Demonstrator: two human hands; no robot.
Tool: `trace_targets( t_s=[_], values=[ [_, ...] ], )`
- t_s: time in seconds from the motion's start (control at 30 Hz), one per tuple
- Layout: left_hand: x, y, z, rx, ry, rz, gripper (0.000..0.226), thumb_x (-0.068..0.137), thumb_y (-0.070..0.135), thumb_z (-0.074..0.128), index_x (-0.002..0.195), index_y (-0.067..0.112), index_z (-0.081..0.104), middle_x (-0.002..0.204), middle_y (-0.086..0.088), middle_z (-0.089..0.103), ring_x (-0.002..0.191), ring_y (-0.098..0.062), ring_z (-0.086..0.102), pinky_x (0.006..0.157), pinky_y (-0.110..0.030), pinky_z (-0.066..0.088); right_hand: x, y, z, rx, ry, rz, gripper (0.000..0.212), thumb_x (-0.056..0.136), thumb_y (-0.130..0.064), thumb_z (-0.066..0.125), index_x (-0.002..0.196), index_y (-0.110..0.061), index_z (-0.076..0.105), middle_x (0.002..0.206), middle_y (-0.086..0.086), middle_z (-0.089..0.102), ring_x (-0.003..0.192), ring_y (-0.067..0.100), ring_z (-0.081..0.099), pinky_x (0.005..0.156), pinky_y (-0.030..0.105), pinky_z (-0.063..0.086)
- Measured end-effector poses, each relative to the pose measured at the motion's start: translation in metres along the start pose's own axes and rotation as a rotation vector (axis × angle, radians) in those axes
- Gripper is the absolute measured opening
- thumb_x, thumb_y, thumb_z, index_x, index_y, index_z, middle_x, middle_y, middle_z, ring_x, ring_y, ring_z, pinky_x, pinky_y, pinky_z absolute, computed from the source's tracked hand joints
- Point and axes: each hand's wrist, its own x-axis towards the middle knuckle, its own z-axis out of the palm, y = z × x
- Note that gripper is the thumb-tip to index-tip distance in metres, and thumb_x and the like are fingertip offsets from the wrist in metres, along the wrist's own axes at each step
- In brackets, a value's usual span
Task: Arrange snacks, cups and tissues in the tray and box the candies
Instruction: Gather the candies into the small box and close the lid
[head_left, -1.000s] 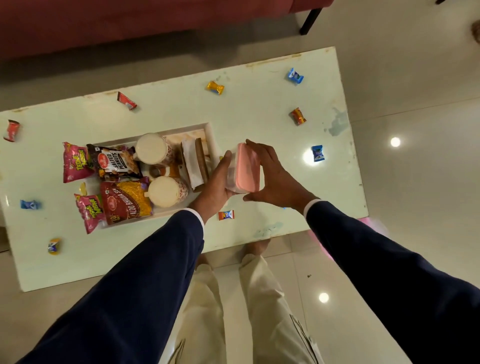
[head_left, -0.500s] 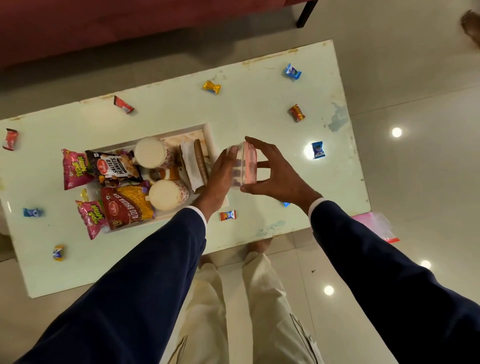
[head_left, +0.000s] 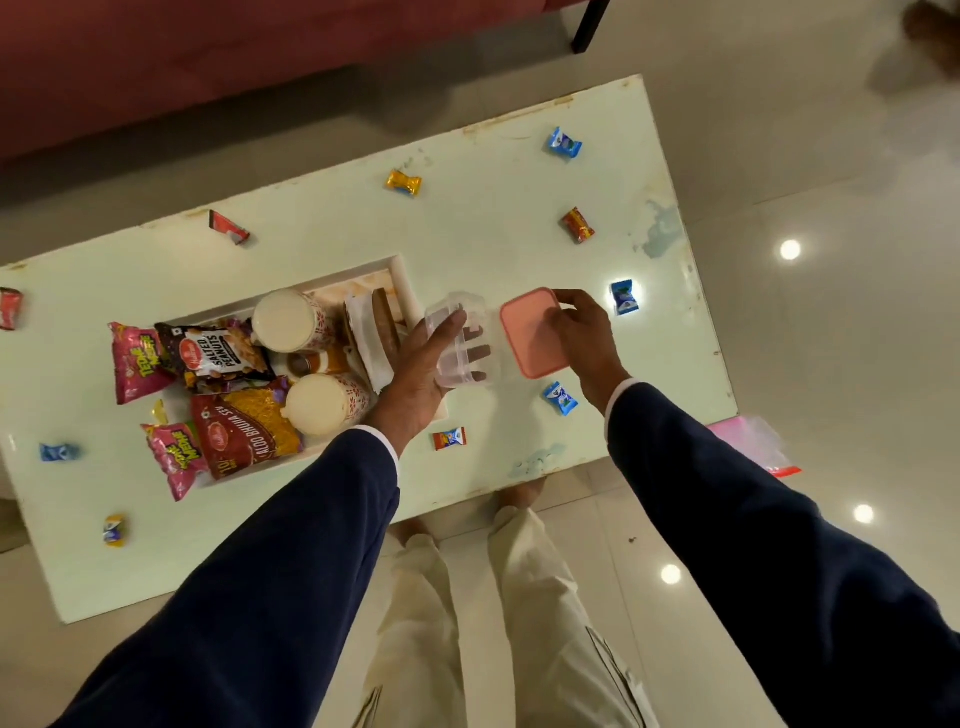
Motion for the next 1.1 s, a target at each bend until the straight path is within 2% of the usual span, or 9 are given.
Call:
trace_targets(
  t_s=[0.1,0.27,0.47,0.6,0.73,0.83,0.93,1.03,1.1],
  values=[
    [0.003,-0.001,0.000,-0.001,-0.018,-0.014,0.051,0.080,0.034,0.073,0.127,0.021,0.060,0.111,-0.007,0.072,0.102,-0.028,0.073,0.084,-0.049,0.058,0.020,0.013,0.005,-0.150,0.086,0.026,0.027,0.098,-0.016,0.050,0.123,-0.014,0.061,0.118,0.008,0.068,0.102,0.026,0.063,0.080,0.033,0.050],
    [0.010,0.005,0.006,-0.018,-0.022,0.013,0.071,0.061,0.045,0.077,0.125,0.022,0.058,0.114,-0.001,0.063,0.105,-0.025,0.066,0.078,-0.043,0.057,0.046,0.013,0.014,-0.290,0.112,-0.008,0.029,0.096,-0.010,0.050,0.124,-0.011,0.058,0.122,0.010,0.067,0.097,0.023,0.061,0.077,0.028,0.045],
    [0.015,-0.004,0.015,0.068,0.051,0.011,0.062,0.077,0.041,0.060,0.135,0.021,0.049,0.126,-0.007,0.060,0.112,-0.029,0.062,0.079,-0.041,0.052,0.023,0.007,0.011,-0.521,0.293,-0.087,0.044,0.092,-0.035,0.059,0.132,-0.019,0.051,0.136,0.007,0.051,0.128,0.031,0.046,0.103,0.048,0.039],
    [0.015,-0.008,0.022,0.075,0.067,-0.010,0.065,0.074,0.046,0.062,0.133,0.021,0.047,0.130,-0.009,0.060,0.114,-0.029,0.062,0.080,-0.044,0.052,-0.006,0.010,0.010,-0.046,-0.169,-0.073,0.034,0.100,-0.033,0.051,0.130,-0.017,0.057,0.115,0.008,0.067,0.096,0.027,0.068,0.083,0.042,0.059],
    [0.015,-0.010,0.023,0.100,0.068,-0.041,0.070,0.085,0.046,0.059,0.145,0.015,0.043,0.142,-0.013,0.055,0.125,-0.030,0.058,0.090,-0.050,0.051,-0.012,0.014,0.018,-0.188,-0.280,-0.121,0.033,0.103,-0.013,0.045,0.134,-0.015,0.055,0.097,0.010,0.067,0.067,0.022,0.067,0.060,0.031,0.062],
    [0.017,-0.008,0.018,0.588,0.192,0.120,0.052,0.104,0.036,0.055,0.150,0.012,0.046,0.145,-0.011,0.056,0.130,-0.027,0.058,0.108,-0.043,0.047,-0.005,0.015,0.024,-0.227,-0.183,-0.145,0.031,0.100,-0.013,0.051,0.130,-0.014,0.057,0.096,0.006,0.066,0.065,0.023,0.068,0.056,0.026,0.061],
    [0.017,-0.005,0.008,1.184,0.395,0.437,0.046,0.100,0.027,0.064,0.143,0.012,0.058,0.128,-0.014,0.062,0.125,-0.027,0.057,0.116,-0.039,0.036,-0.002,0.018,0.033,-0.300,-0.141,-0.201,0.029,0.098,-0.013,0.054,0.127,-0.014,0.057,0.101,0.007,0.065,0.074,0.027,0.069,0.054,0.027,0.059],
    [0.018,-0.003,0.002,1.330,0.475,0.497,0.048,0.095,0.028,0.070,0.139,0.011,0.062,0.110,-0.016,0.066,0.136,-0.034,0.041,0.121,-0.053,0.025,-0.001,0.016,0.043,-0.420,-0.120,-0.246,0.032,0.098,-0.013,0.054,0.130,-0.013,0.055,0.110,0.011,0.065,0.087,0.030,0.069,0.069,0.042,0.063],
    [0.021,-0.003,0.001,1.276,0.420,0.427,0.052,0.095,0.025,0.071,0.142,0.009,0.058,0.106,-0.015,0.068,0.131,-0.032,0.047,0.121,-0.052,0.027,-0.001,0.014,0.048,-0.447,-0.098,-0.226,0.034,0.097,-0.013,0.054,0.131,-0.013,0.055,0.114,0.013,0.065,0.092,0.033,0.069,0.076,0.047,0.062]
  ],
)
